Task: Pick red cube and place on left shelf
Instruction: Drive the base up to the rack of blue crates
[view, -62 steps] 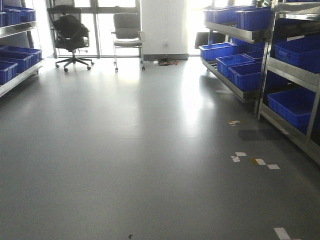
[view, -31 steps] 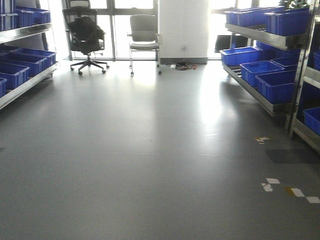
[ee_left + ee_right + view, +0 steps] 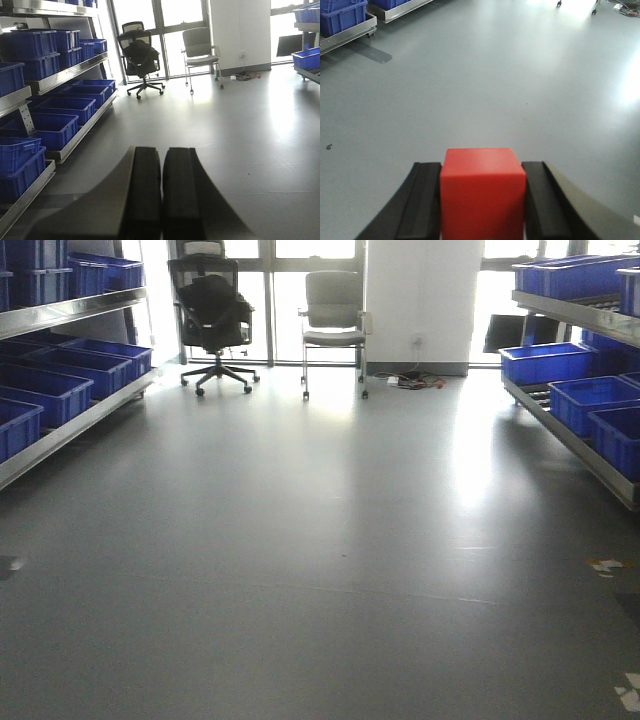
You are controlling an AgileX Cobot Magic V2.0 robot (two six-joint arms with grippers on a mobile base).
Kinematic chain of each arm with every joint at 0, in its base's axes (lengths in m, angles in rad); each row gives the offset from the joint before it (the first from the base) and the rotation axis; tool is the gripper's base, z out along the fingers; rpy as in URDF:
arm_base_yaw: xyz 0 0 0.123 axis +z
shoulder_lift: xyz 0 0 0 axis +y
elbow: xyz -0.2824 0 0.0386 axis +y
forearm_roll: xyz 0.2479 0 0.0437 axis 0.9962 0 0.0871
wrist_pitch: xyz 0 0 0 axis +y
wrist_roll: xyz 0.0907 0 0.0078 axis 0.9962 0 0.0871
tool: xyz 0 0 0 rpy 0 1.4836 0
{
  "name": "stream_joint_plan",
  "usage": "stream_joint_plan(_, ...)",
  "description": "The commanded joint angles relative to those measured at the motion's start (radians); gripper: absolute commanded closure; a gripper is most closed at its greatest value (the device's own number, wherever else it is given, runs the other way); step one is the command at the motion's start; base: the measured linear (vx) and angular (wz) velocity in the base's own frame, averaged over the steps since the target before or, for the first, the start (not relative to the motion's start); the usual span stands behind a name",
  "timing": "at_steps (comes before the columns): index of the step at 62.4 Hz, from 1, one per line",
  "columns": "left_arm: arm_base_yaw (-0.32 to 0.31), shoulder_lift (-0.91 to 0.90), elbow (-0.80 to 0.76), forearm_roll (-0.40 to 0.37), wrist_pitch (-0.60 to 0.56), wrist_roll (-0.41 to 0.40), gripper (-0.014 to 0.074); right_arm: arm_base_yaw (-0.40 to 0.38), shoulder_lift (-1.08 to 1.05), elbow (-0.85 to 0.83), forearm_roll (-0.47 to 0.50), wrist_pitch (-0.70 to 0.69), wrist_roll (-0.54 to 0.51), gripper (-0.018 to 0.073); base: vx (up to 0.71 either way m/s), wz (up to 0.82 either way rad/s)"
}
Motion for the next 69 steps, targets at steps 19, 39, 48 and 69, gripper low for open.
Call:
stream_joint_plan(19, -0.001, -0.003, 0.022, -0.005, -0.090, 0.001, 0.0491, -0.005, 0.001, -0.033, 0.008, -0.080, -0.002, 0.0501, 0.51, 0.22)
stream_joint_plan(39, -0.001, -0.003, 0.022, -0.005, -0.090, 0.001, 0.0491, -0.005, 0.001, -0.033, 0.008, -0.080, -0.002, 0.0501, 0.50, 0.36)
stream_joint_plan(48, -0.001, -0.003, 0.022, -0.005, -0.090, 0.001, 0.0491, -0.005, 0.001, -0.033, 0.008, -0.080, -0.002, 0.0501, 0.49, 0.46)
stream_joint_plan(69, -0.001, -0.003, 0.022, -0.005, -0.090, 0.001, 0.0491, -0.005, 0.001, -0.033, 0.008, -0.080, -0.002, 0.0501, 0.47, 0.47)
